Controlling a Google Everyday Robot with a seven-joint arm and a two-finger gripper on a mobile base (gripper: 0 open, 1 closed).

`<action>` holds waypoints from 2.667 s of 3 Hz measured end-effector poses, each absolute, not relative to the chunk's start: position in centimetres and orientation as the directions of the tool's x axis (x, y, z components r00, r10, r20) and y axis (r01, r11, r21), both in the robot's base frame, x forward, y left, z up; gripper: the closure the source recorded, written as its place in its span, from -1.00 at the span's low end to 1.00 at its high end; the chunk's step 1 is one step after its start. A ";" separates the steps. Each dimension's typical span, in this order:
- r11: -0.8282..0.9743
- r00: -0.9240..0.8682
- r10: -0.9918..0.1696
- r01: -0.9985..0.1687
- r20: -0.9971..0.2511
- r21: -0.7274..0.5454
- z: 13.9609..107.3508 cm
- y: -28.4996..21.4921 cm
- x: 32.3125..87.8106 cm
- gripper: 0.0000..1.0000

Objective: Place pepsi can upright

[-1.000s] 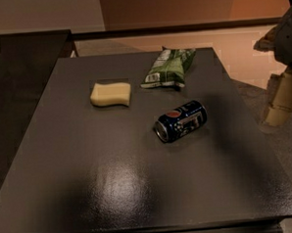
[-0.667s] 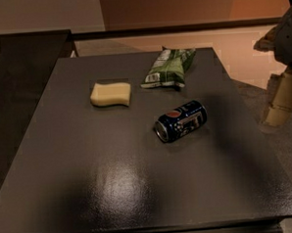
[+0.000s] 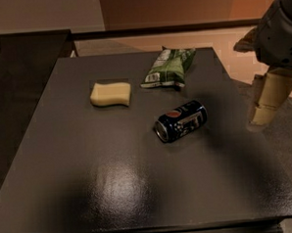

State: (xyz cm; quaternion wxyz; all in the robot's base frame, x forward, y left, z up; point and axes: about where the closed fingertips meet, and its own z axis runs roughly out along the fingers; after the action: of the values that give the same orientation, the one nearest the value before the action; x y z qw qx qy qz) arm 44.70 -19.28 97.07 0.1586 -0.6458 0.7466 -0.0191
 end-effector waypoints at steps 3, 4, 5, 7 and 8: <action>-0.131 0.165 -0.970 -0.974 -0.179 -0.186 92.8 -13.1 46.7 -1.00; -0.226 0.251 -0.956 -0.960 -0.151 -0.166 91.1 -11.2 46.6 -1.00; -0.292 0.310 -0.943 -0.945 -0.123 -0.146 89.6 -9.8 46.6 -1.00; -0.364 0.372 -0.924 -0.927 -0.091 -0.095 87.2 -8.0 46.4 -0.96; -0.398 0.403 -0.912 -0.915 -0.073 -0.070 86.0 -7.4 46.1 -0.36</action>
Offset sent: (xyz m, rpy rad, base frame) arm 0.0230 0.0641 -0.0471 -0.0240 0.0688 0.3281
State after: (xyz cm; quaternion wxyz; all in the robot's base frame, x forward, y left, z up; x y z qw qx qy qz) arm 46.08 -7.44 86.00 0.0495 -0.8359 0.5465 0.0115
